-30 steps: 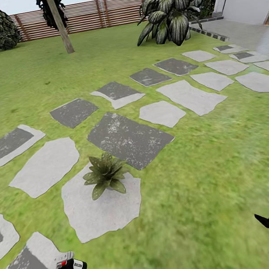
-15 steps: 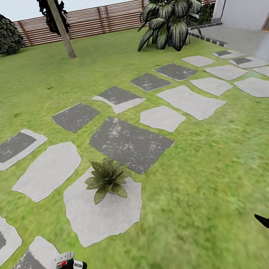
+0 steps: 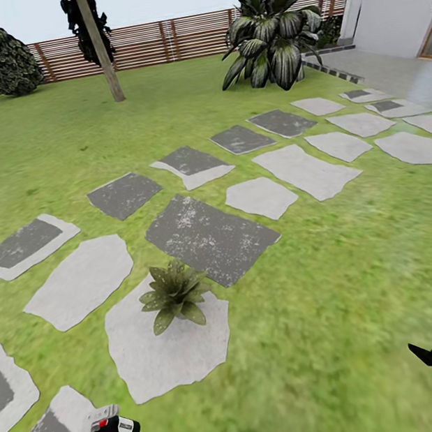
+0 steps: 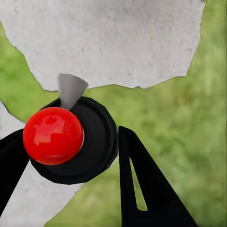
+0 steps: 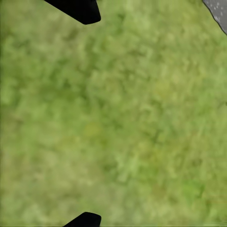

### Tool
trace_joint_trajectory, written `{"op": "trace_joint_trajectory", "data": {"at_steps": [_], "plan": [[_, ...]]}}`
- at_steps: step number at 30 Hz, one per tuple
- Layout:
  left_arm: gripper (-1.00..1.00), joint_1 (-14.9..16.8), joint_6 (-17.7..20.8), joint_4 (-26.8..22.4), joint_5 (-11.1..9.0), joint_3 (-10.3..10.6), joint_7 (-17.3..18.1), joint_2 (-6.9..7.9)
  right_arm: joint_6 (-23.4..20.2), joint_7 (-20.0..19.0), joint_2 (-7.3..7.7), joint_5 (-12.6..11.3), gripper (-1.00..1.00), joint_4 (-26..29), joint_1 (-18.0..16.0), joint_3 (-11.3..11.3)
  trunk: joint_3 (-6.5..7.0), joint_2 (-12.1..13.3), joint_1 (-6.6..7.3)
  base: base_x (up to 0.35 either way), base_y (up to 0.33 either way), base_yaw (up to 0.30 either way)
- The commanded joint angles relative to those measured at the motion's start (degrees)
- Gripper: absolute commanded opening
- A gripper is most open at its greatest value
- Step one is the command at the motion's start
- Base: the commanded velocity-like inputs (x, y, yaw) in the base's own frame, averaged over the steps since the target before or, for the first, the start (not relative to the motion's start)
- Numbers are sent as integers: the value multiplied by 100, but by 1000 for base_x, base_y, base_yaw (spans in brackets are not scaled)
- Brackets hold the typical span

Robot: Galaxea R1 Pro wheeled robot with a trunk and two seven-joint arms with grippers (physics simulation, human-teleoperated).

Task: Pick up the pesticide atomizer in the garden and spray insectifuge to fully cover both potted plants in the garden.

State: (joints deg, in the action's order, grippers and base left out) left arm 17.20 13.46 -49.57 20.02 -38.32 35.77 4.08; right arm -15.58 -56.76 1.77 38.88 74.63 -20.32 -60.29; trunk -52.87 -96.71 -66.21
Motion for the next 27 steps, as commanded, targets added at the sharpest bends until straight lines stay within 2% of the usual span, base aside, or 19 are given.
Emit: {"op": "trace_joint_trajectory", "data": {"at_steps": [1,15,17,20,22,27], "plan": [[-100,5,33,-8,27,-22,44,-4,-33,-37,-1,23,100,8,-7,-9,23,39,23,0,0,0],[-100,6,33,-8,21,-40,44,4,-15,-36,-11,61,100,3,-2,-9,398,601,330,0,0,0],[-100,4,32,-5,24,-80,44,4,53,-36,-17,68,100,-68,0,-14,452,681,374,0,0,0],[-100,4,27,-6,27,-131,45,5,326,2,-1,73,100,-457,1,-52,532,801,440,0,0,0],[-100,4,26,-5,28,-140,44,2,611,17,8,75,100,-731,5,-139,586,882,484,0,0,0],[-100,5,25,-5,29,-163,44,2,1406,39,14,83,100,-1204,86,-659,719,1082,594,0,0,0]]}}
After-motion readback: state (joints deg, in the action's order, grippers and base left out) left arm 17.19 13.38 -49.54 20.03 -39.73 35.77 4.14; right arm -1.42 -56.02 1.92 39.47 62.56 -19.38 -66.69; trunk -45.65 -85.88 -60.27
